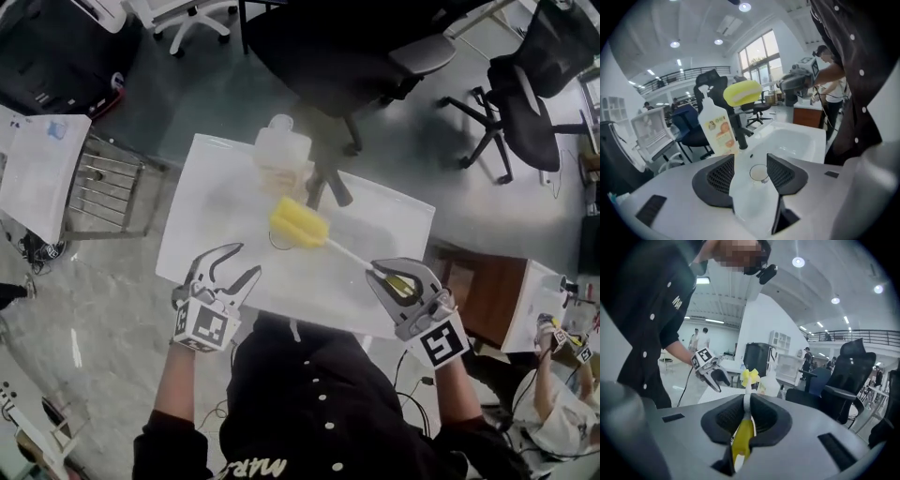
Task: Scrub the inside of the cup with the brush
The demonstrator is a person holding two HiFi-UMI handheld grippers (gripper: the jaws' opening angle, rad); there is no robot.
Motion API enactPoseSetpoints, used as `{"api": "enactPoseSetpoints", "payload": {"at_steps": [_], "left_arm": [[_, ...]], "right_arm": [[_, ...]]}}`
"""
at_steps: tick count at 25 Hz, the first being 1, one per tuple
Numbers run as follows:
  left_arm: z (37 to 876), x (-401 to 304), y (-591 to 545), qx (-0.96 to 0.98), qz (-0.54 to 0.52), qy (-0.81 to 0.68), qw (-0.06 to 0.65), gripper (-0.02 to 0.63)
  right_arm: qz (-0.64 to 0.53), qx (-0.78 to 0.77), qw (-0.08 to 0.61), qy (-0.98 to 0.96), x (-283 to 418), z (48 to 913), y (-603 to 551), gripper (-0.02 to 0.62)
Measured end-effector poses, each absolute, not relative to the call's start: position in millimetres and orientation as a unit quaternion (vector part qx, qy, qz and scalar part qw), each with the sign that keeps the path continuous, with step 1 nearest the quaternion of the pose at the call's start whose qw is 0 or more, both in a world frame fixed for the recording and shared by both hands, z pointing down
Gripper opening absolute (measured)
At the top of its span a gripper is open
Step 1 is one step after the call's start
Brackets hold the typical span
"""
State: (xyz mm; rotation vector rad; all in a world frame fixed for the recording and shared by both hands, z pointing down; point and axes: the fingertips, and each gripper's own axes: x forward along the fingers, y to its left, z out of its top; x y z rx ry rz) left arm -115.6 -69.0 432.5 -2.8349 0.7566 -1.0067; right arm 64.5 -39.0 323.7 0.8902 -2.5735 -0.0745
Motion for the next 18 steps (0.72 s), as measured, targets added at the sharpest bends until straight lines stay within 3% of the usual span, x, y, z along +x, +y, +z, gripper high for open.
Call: {"api": "enactPoseSetpoints", "payload": {"at_steps": [5, 9, 18], "left_arm": [[512.0, -118.2, -99.7, -0.905, -0.399, 0.132, 0.067, 0.278], [563.8, -110.8, -117.7, -0.904, -0.419, 0.071, 0.050, 0.299], [653.0, -90.8, -124.2, -0.887, -0.456, -0.051, 0.056, 0.301]], "right_arm": [[-0.027, 0.278, 0.282, -0.918, 52.7, 382.4, -53.8, 0.051], [0.004, 0.261, 0.322, -0.910, 51.3, 432.9, -58.7, 0.051], [0.030, 0.204, 0.408, -0.889, 45.1, 521.1, -71.3, 0.051]]}}
